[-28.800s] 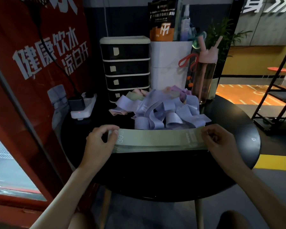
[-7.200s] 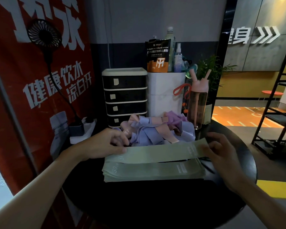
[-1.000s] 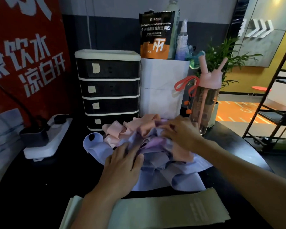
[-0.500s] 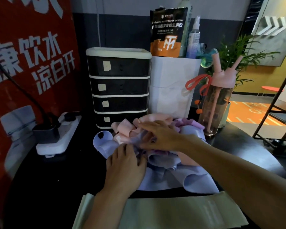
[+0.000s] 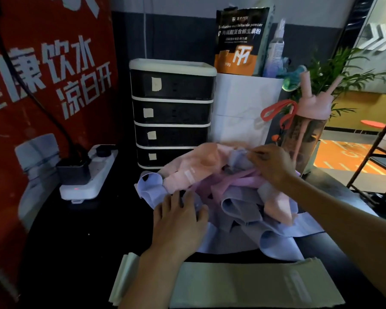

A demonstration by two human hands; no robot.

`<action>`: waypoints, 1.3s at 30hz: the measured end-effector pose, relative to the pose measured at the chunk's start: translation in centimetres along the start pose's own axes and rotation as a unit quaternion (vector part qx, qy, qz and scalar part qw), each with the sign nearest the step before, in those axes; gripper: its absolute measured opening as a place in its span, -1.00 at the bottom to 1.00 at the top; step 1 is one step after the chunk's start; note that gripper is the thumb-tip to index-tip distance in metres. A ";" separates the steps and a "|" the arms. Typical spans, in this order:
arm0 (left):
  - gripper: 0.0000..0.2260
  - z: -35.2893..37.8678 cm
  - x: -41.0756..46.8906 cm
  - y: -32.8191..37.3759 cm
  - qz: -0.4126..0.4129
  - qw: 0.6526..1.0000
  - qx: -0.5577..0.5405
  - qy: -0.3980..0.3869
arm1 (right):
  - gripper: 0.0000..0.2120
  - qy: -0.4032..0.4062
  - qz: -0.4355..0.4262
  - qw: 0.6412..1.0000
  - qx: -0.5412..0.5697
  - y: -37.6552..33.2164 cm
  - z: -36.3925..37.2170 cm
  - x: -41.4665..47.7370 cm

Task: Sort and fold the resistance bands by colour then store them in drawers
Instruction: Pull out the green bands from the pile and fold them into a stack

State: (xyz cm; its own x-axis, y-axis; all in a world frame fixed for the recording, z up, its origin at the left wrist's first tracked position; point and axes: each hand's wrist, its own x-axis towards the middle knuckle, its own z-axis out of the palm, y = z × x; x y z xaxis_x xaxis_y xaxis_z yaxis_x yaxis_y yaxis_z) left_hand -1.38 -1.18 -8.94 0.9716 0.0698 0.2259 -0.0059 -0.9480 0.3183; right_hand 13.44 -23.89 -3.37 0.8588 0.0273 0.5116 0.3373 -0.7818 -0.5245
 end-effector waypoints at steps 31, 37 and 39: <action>-0.63 -0.6 0.4 0.3 -0.026 0.996 -0.057 -0.065 | -0.35 -0.324 -0.212 0.914 -0.120 -1.1 -0.4 -6.0; -0.64 -0.5 0.4 0.2 -0.024 0.996 -0.058 -0.063 | -0.75 -0.200 -0.133 0.970 0.037 -1.3 -0.5 -5.1; -0.64 -0.2 0.5 0.1 -0.022 0.997 -0.055 -0.057 | -0.59 -0.105 -0.064 0.988 0.089 -1.6 -1.2 -3.8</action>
State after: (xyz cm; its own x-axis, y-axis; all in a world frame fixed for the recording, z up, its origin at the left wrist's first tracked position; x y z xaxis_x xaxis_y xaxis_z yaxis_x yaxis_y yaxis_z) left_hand -0.99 -1.21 -8.58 0.9919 0.0684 0.1066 0.0167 -0.9049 0.4254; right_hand 9.23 -23.47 -3.66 0.8595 0.2630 0.4383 0.4950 -0.6419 -0.5856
